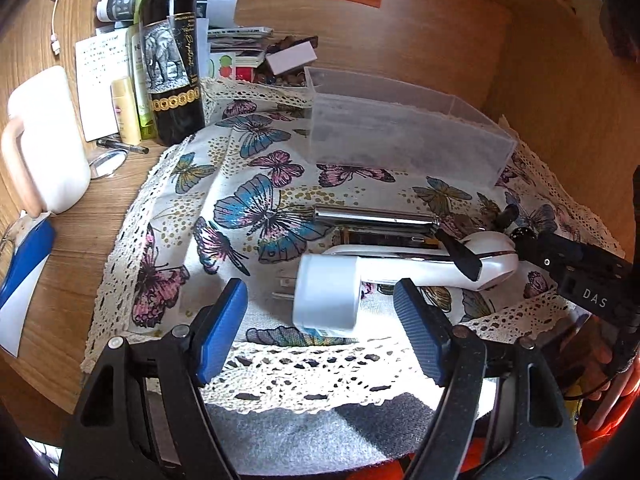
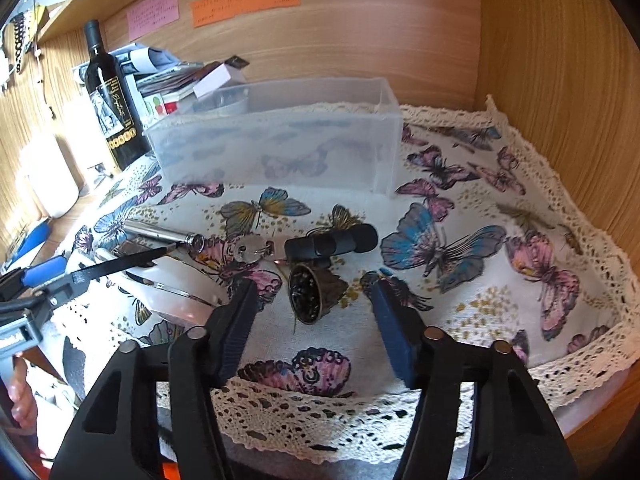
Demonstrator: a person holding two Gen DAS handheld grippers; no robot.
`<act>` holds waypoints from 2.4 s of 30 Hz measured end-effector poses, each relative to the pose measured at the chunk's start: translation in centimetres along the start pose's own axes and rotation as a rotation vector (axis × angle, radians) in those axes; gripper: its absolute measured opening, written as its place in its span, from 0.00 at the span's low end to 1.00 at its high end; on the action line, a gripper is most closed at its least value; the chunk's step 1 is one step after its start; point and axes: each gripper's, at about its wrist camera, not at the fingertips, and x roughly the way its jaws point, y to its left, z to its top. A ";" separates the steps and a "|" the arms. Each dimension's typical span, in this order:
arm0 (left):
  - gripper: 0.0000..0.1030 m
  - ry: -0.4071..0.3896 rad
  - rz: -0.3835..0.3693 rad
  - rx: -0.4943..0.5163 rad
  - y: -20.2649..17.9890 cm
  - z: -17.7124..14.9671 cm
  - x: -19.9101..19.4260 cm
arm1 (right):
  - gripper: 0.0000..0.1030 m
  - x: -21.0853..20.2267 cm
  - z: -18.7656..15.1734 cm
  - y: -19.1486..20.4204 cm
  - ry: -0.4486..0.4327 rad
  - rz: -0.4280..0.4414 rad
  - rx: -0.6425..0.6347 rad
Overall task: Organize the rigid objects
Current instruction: 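Grasp the white plug with the left gripper while the right grasps the black cap, then lower the white plug into the box with the left while the right drops the cap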
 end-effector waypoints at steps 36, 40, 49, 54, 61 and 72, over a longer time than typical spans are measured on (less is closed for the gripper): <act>0.45 -0.303 0.013 0.021 0.1 11.9 -3.6 | 0.30 -4.9 8.7 0.5 -0.320 -0.068 -0.050; 0.45 -0.304 -0.014 0.023 -0.2 14.0 -2.8 | 0.30 -4.6 10.7 0.6 -0.354 -0.062 -0.062; 0.45 -0.243 -0.052 0.034 -1.0 18.0 1.0 | 0.30 -1.0 13.6 0.1 -0.319 -0.040 -0.095; 0.45 -0.151 -0.072 0.044 -1.6 18.8 4.7 | 0.30 2.1 14.3 -0.4 -0.243 -0.027 -0.096; 0.45 -0.045 -0.080 0.092 -3.0 18.8 8.8 | 0.30 6.1 14.8 -1.4 -0.134 -0.012 -0.065; 0.45 0.048 -0.078 0.134 -4.4 18.5 12.4 | 0.30 9.5 14.5 -1.3 -0.025 -0.003 -0.070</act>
